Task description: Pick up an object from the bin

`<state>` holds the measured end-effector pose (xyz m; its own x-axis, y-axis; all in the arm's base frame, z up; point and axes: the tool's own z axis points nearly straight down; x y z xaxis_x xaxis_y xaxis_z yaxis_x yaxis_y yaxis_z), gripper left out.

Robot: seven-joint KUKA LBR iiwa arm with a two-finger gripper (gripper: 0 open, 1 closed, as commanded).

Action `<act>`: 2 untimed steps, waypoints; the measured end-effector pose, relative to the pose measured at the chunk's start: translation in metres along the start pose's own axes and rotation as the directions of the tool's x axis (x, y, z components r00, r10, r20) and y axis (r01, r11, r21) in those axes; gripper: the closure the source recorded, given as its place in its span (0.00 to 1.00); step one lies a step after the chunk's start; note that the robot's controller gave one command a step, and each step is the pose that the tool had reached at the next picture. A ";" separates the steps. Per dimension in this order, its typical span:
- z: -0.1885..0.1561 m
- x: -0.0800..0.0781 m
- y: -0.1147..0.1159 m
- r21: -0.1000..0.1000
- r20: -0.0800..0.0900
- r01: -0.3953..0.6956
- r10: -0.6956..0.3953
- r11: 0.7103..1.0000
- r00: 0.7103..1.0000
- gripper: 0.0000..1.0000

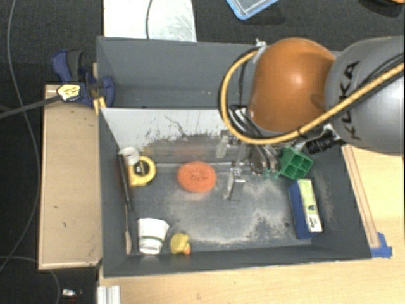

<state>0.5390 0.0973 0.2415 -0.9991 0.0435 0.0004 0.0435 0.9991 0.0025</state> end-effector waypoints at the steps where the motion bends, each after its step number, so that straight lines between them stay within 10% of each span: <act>1: 0.071 -0.019 -0.004 -0.003 0.012 -0.007 0.007 1.000 1.000 0.00; 2: 0.054 -0.007 0.006 0.000 0.001 0.017 -0.017 1.000 1.000 0.00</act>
Offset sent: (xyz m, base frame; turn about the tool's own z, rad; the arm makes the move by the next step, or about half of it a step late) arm 0.0008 0.0178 0.0053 -0.0482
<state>0.5460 0.1029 0.1877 -0.9997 0.0263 -0.0004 0.0263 0.9996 0.0027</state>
